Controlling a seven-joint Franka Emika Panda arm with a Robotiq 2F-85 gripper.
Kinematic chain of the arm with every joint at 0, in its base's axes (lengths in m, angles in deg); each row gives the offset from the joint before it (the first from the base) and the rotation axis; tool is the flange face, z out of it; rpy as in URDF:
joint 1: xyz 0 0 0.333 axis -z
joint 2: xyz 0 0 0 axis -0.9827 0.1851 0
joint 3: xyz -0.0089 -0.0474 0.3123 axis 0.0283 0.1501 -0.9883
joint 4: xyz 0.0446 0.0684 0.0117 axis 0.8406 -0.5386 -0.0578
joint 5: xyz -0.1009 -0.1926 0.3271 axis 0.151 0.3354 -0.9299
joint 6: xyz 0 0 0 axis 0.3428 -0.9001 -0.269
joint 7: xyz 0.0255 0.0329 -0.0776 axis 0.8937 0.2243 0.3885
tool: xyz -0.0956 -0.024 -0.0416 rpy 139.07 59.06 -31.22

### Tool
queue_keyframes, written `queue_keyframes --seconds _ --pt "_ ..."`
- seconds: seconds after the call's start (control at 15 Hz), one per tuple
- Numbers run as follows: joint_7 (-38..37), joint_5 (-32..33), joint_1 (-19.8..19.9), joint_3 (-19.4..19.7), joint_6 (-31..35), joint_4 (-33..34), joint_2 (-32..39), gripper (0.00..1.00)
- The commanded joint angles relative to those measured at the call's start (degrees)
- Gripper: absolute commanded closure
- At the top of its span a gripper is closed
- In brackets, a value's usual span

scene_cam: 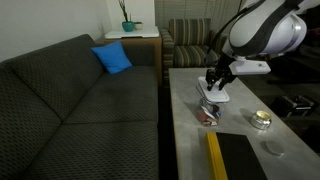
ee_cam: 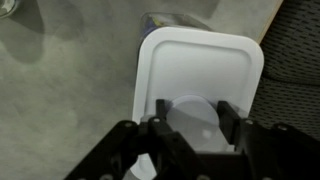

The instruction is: Place the white lid on top of the food container on the left

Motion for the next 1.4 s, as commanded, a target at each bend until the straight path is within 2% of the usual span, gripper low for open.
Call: queue_keyframes --seconds 0.0,0.4,0.67,0.87,0.93,1.0,1.07,1.27,1.33 --pt "-0.93 0.52 -2.27 2.66 -4.05 1.91 0.02 0.71" --pt "-1.13 2.25 -4.73 6.23 -12.32 7.89 4.62 0.71" --pt "-0.11 2.73 -4.63 5.54 -17.18 12.9 7.64 0.71" --pt "-0.24 3.59 -5.16 6.13 -18.29 14.27 7.92 0.71" --pt "-0.42 4.03 -5.41 6.4 -18.05 13.97 7.73 0.5" --pt "-0.36 4.57 -5.6 6.58 -17.35 12.93 7.01 0.21" --pt "-0.47 5.08 -5.81 6.81 -16.68 11.87 6.29 0.2" --pt "-0.66 6.32 -6.56 8.12 -15.05 8.91 4.48 0.02" --pt "-0.78 6.47 -6.77 8.46 -14.67 8.29 4.18 0.0"
